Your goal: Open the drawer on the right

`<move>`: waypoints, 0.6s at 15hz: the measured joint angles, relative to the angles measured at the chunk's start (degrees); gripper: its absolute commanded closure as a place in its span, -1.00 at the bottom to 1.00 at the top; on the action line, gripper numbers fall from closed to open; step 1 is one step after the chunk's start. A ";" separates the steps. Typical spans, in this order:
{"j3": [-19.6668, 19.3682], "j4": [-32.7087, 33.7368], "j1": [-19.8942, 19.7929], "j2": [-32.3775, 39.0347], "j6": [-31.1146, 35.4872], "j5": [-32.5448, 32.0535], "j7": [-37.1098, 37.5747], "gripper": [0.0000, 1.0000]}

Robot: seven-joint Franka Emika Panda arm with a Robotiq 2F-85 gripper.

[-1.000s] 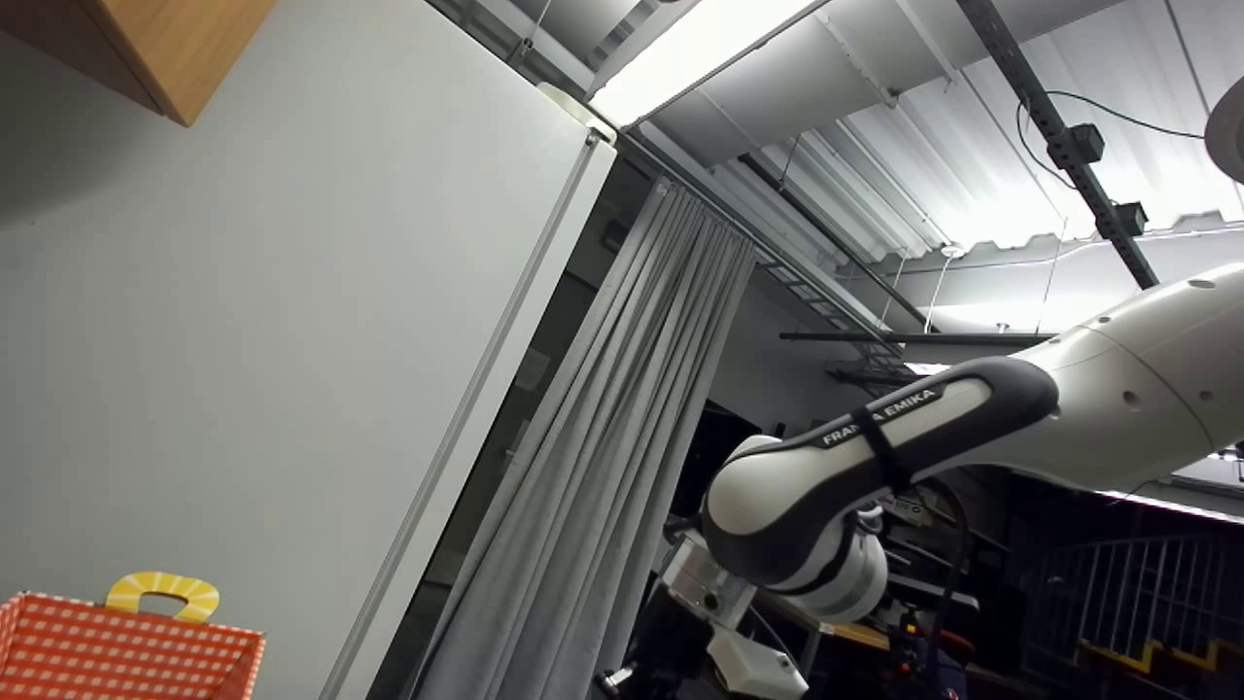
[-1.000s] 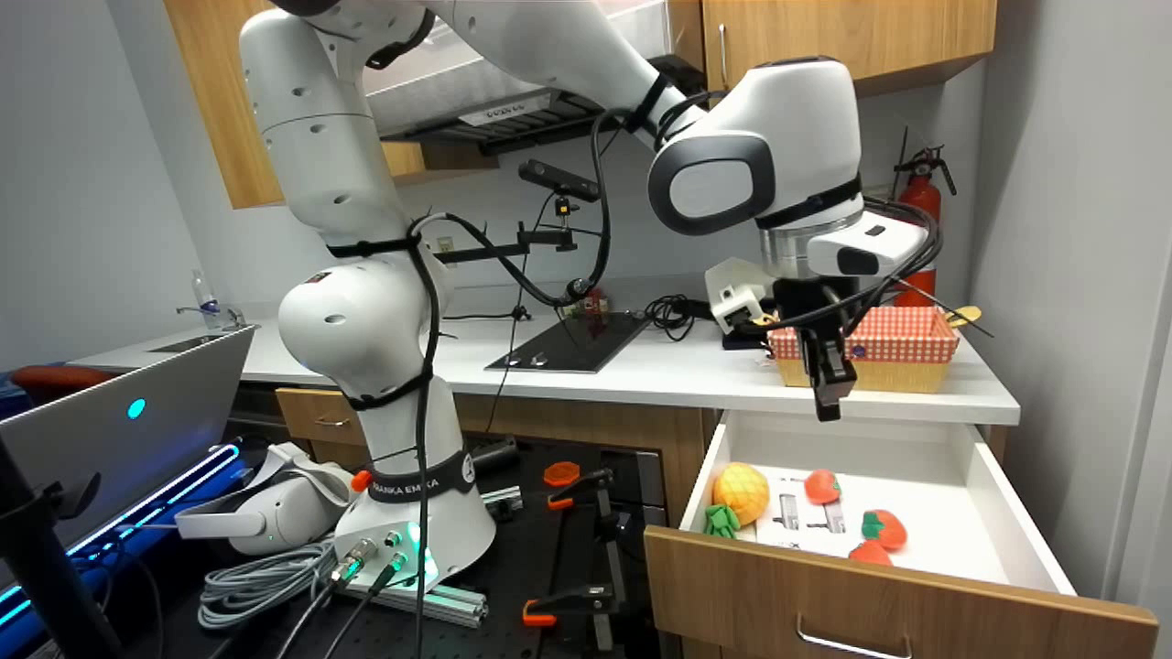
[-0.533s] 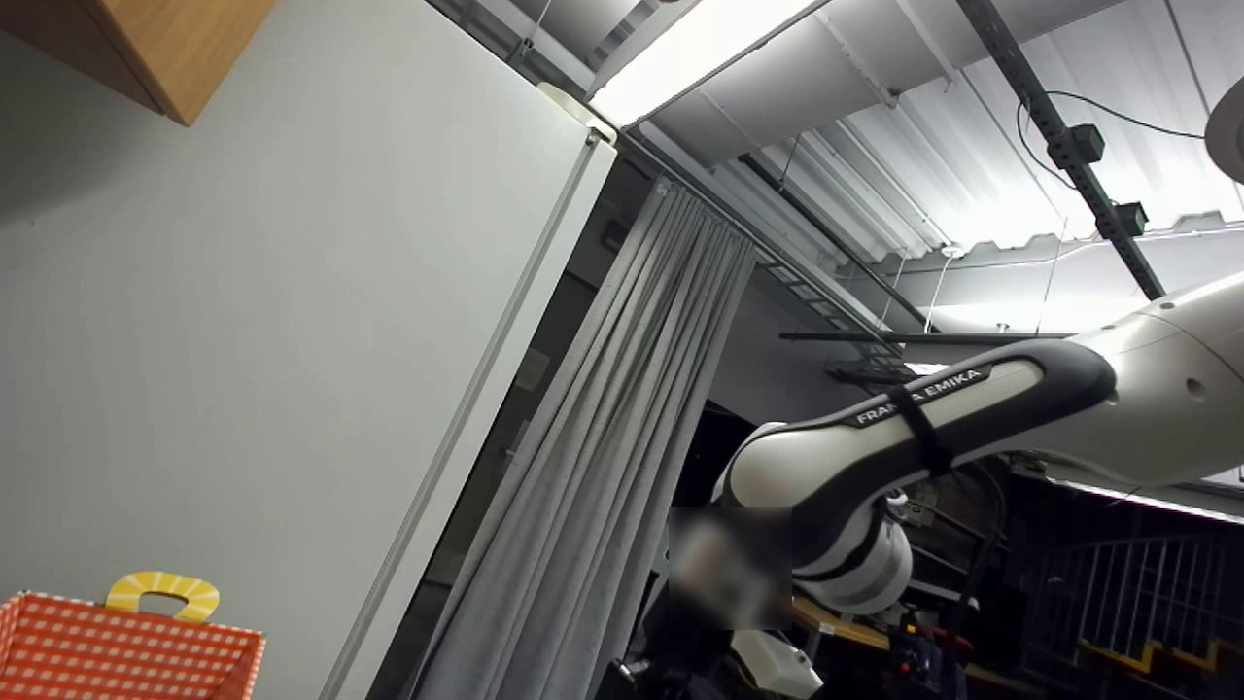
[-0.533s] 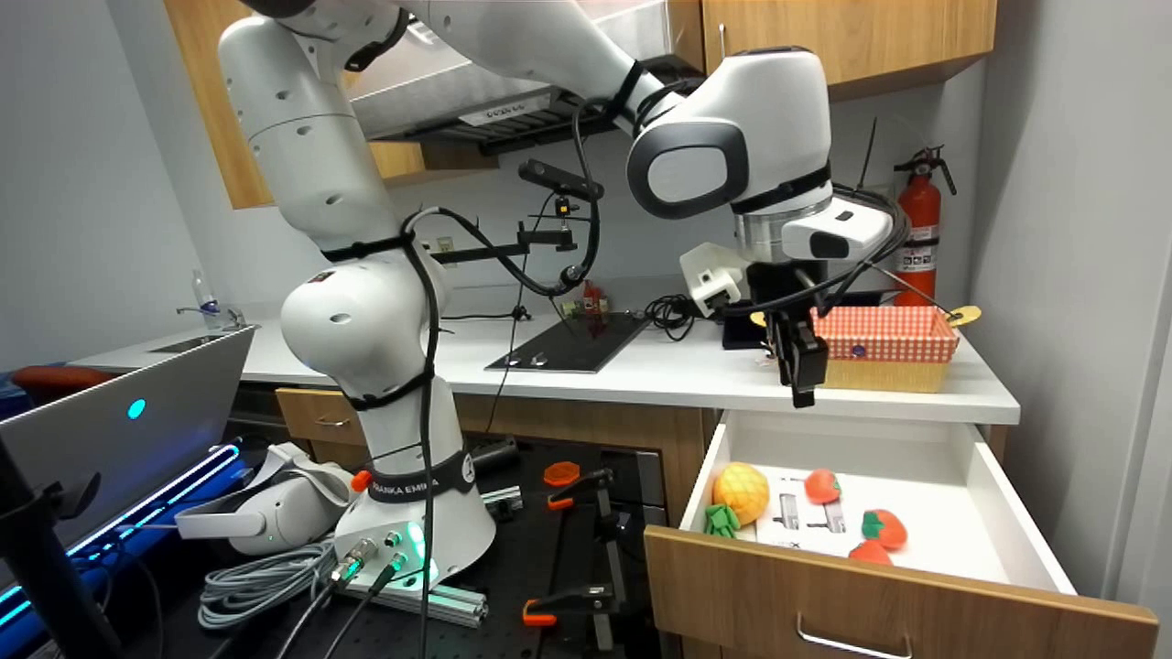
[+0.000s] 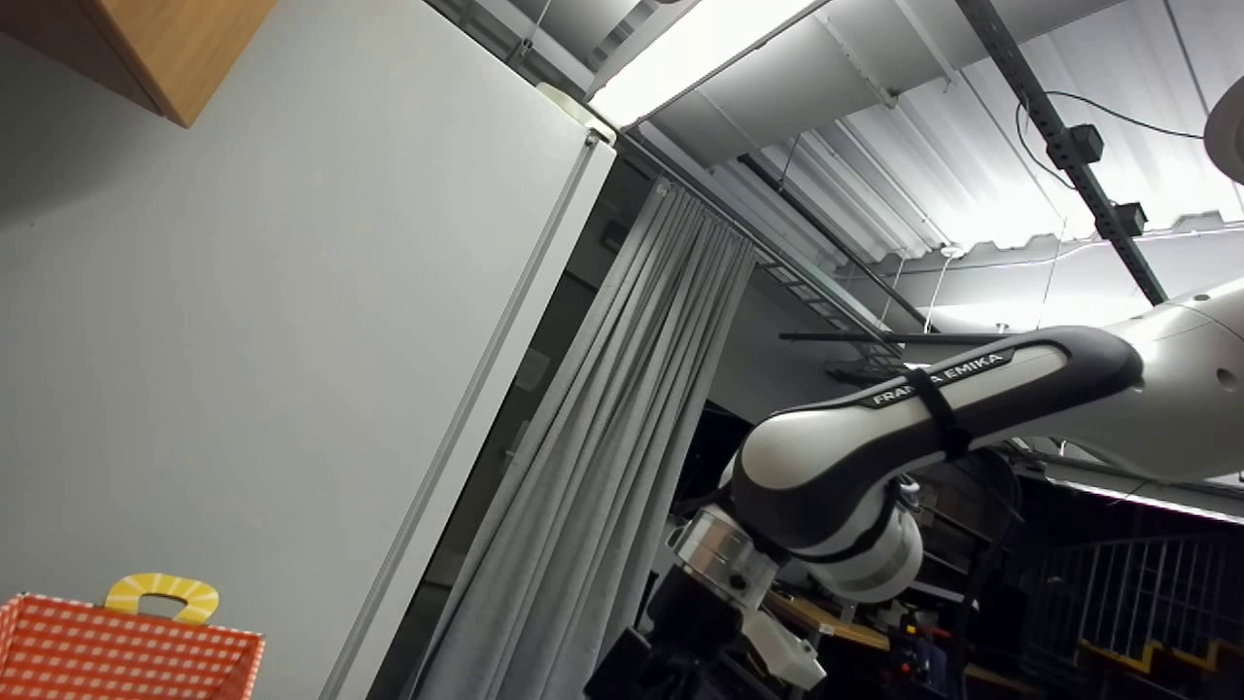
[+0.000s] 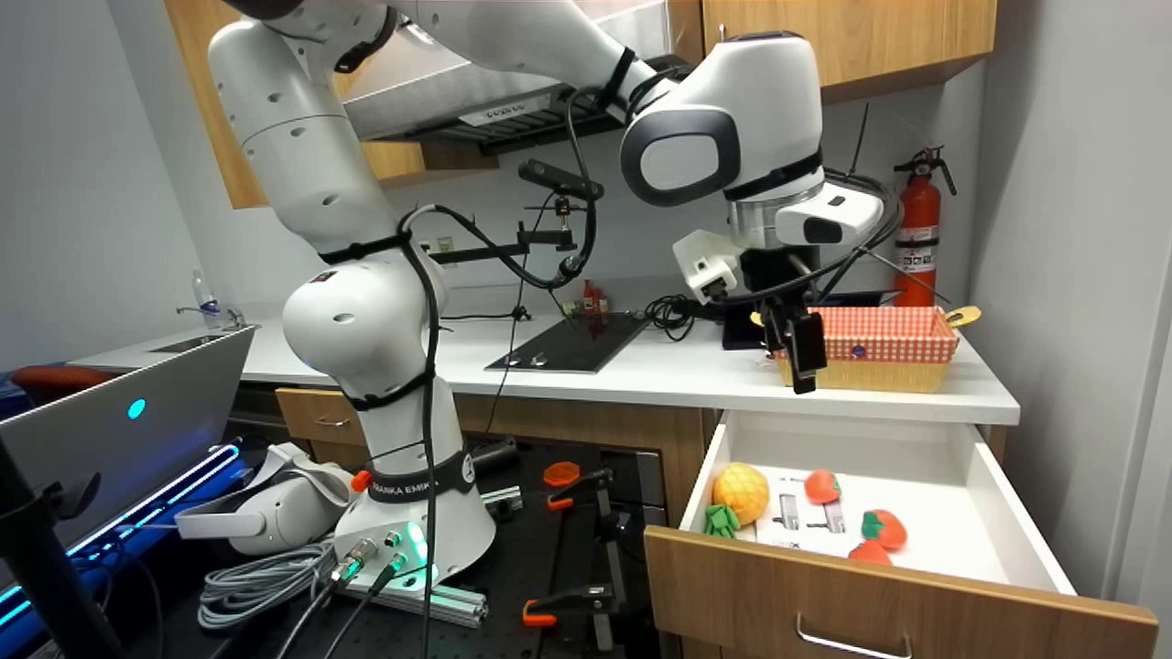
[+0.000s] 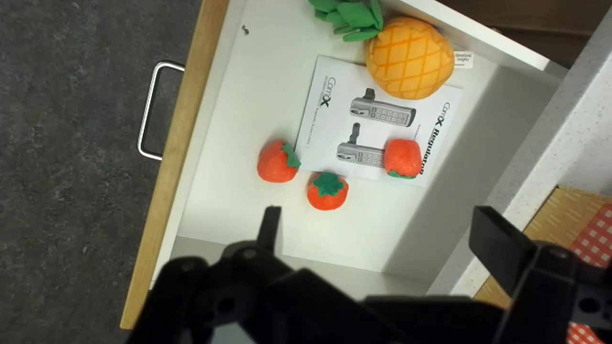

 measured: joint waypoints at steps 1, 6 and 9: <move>-0.01 -0.02 0.08 -0.15 -0.01 0.03 -0.05 -1.00; -0.01 -0.28 0.48 -0.53 -0.01 0.04 -0.09 -1.00; 0.02 -0.52 0.52 -0.54 -0.02 0.04 -0.09 -1.00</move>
